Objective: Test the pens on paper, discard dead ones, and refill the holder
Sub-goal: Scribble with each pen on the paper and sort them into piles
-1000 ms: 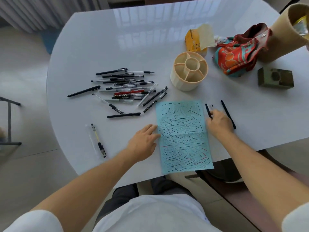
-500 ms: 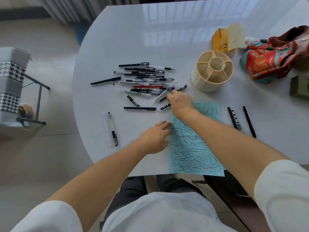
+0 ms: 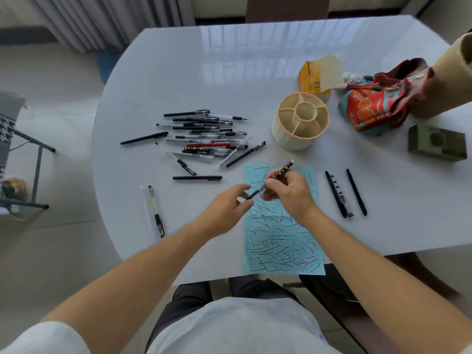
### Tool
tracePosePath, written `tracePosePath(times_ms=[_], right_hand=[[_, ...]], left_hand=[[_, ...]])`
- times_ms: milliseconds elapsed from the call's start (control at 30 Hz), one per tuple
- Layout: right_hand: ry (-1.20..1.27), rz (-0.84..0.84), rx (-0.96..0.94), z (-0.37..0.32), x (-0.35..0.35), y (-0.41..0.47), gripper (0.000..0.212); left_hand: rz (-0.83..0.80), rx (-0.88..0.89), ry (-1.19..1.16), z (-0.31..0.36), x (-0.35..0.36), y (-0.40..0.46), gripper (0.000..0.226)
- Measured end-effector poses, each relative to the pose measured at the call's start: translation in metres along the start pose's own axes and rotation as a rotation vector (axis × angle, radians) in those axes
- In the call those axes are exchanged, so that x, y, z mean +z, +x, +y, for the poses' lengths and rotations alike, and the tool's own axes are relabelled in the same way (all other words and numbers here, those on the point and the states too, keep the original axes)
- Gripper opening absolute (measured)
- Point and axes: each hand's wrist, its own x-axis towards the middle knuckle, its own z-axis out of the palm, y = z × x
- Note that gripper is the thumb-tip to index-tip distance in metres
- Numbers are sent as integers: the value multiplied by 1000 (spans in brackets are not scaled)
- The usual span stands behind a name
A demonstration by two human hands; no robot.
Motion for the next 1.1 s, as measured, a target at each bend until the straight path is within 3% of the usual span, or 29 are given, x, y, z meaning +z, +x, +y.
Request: tracePosePath(times_ms=[100,267,467,633,800,900,1100], right_hand=[[111,-24,61,20,1,-19,9],[101,61,84,40,0,-35,22],[230,519,128,37,-29,-18,22],[61,348,69,31,-40,5,10],[-31,278,6,32,-5,20,11],[-149,267,-22,36,10,28,12],[-537,138,-144,53,14,34,12]], left_hand=[[-117,38,30,16,7,3,21],[-157,63,235,23,11,1,29],[11,-41,406,-8,2,-4,30],[89,101,427,-19,-3,-4,17],[9,288,517,-9,13,12,19],[-75,299,552,-10,17,18,22],[-74,258,544,-20,21,15,31]])
